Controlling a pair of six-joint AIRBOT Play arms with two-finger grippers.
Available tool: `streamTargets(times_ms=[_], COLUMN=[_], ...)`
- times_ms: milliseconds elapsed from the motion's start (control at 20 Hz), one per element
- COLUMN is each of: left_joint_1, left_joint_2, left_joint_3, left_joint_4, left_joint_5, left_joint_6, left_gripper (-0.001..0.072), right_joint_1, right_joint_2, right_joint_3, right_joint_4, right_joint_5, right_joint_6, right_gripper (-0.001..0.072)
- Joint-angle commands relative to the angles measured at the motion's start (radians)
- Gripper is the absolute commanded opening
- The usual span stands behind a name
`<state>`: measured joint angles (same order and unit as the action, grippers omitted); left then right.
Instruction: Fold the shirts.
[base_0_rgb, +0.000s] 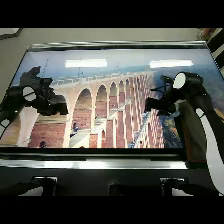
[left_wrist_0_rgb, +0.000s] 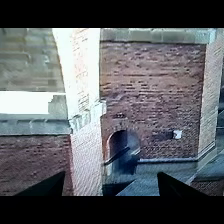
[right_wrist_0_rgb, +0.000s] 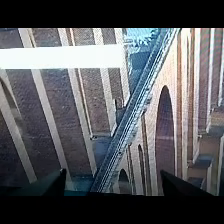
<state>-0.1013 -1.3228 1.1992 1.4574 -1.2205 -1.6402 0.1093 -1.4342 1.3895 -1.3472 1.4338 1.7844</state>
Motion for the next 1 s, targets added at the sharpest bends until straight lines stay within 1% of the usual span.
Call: streamTargets(times_ms=[0,550,600,700,750,850,950], left_joint_1=[0.0,0.0,0.0,0.0,0.0,0.0,0.0], left_joint_2=[0.0,0.0,0.0,-0.005,-0.005,-0.005,-0.004], left_joint_3=[0.0,0.0,-0.002,-0.003,-0.003,-0.003,-0.002], left_joint_4=[0.0,0.001,0.001,-0.002,-0.014,-0.067,-0.106], left_joint_5=[0.0,0.0,0.021,0.126,0.175,0.262,0.371], left_joint_6=[0.0,0.0,0.0,-0.004,-0.026,-0.074,-0.07], left_gripper=[0.0667,0.0667,0.0667,0.0668,0.0667,0.0667,0.0668], right_joint_1=[0.001,0.001,0.001,0.001,0.001,0.001,0.001], right_joint_2=[-0.001,-0.001,-0.001,-0.001,-0.001,-0.001,-0.001], right_joint_3=[0.001,0.001,0.001,0.001,0.001,0.001,0.001], right_joint_4=[0.0,0.0,0.001,0.001,0.0,0.001,0.0], right_joint_5=[0.0,-0.004,-0.024,-0.098,-0.151,-0.226,-0.294], right_joint_6=[0.0,0.0,0.0,0.0,0.0,0.0,0.0], right_gripper=[0.0676,0.0676,0.0676,0.0676,0.0676,0.0676,0.0676])
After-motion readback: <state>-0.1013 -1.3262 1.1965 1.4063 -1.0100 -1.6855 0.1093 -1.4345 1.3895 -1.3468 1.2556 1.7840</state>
